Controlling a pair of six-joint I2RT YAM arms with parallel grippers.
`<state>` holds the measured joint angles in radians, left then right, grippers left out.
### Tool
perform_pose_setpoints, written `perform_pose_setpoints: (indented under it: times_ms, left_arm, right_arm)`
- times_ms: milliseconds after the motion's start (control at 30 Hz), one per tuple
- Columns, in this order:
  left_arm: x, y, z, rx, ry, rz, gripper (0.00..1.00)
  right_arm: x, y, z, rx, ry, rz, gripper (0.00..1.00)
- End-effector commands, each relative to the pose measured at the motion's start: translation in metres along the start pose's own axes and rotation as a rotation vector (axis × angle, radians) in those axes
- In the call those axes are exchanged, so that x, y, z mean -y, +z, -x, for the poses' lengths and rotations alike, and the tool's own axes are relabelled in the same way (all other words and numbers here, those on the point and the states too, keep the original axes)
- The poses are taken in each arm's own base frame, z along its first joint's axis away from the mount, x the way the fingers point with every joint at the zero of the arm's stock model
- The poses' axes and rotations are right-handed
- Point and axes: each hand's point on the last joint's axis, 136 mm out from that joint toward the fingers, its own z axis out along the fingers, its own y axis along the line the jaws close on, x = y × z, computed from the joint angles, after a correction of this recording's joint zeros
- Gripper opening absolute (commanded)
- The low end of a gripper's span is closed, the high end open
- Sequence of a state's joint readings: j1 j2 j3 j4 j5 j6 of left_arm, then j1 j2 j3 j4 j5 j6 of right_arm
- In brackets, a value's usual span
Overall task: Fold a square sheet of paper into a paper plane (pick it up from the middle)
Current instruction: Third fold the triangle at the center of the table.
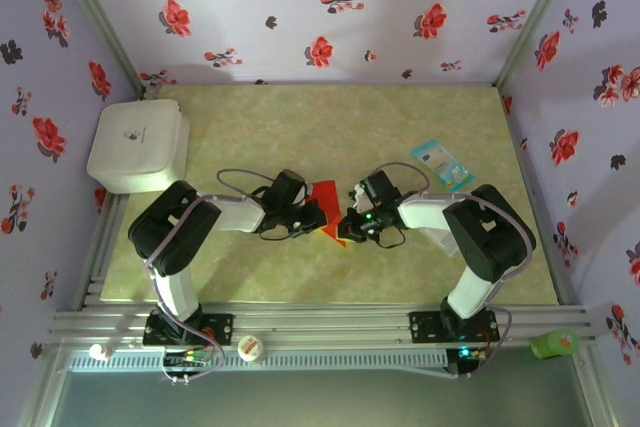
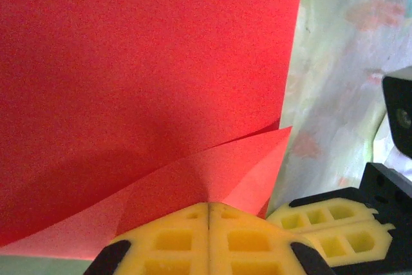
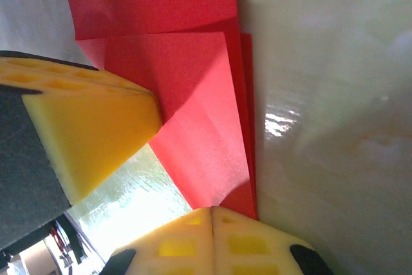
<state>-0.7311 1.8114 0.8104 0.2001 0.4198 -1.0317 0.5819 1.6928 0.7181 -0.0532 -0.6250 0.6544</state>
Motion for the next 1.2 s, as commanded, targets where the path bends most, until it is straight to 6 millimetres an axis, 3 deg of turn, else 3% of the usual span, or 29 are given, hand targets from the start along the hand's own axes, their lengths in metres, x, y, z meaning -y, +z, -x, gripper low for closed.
perform_pose_setpoints:
  times_ms: [0, 233, 833, 1000, 1167]
  left_arm:
    - [-0.048, -0.013, 0.008, 0.070, -0.089, 0.193, 0.07]
    - [-0.064, -0.023, 0.017, 0.069, -0.106, 0.307, 0.07]
    - [-0.066, -0.050, 0.048, 0.181, -0.021, 0.240, 0.14]
    - [-0.047, -0.062, 0.054, 0.227, 0.007, 0.185, 0.15]
    - [-0.034, -0.073, 0.061, 0.289, 0.054, 0.138, 0.28]
  right_arm:
    - [0.039, 0.001, -0.019, -0.035, 0.069, -0.144, 0.03]
    - [0.038, 0.001, -0.018, -0.041, 0.064, -0.146, 0.02]
    - [0.032, 0.002, -0.016, -0.038, 0.068, -0.116, 0.02]
    - [0.009, -0.003, -0.005, -0.002, 0.039, -0.038, 0.08]
    - [-0.023, -0.023, 0.016, 0.107, -0.042, 0.042, 0.18]
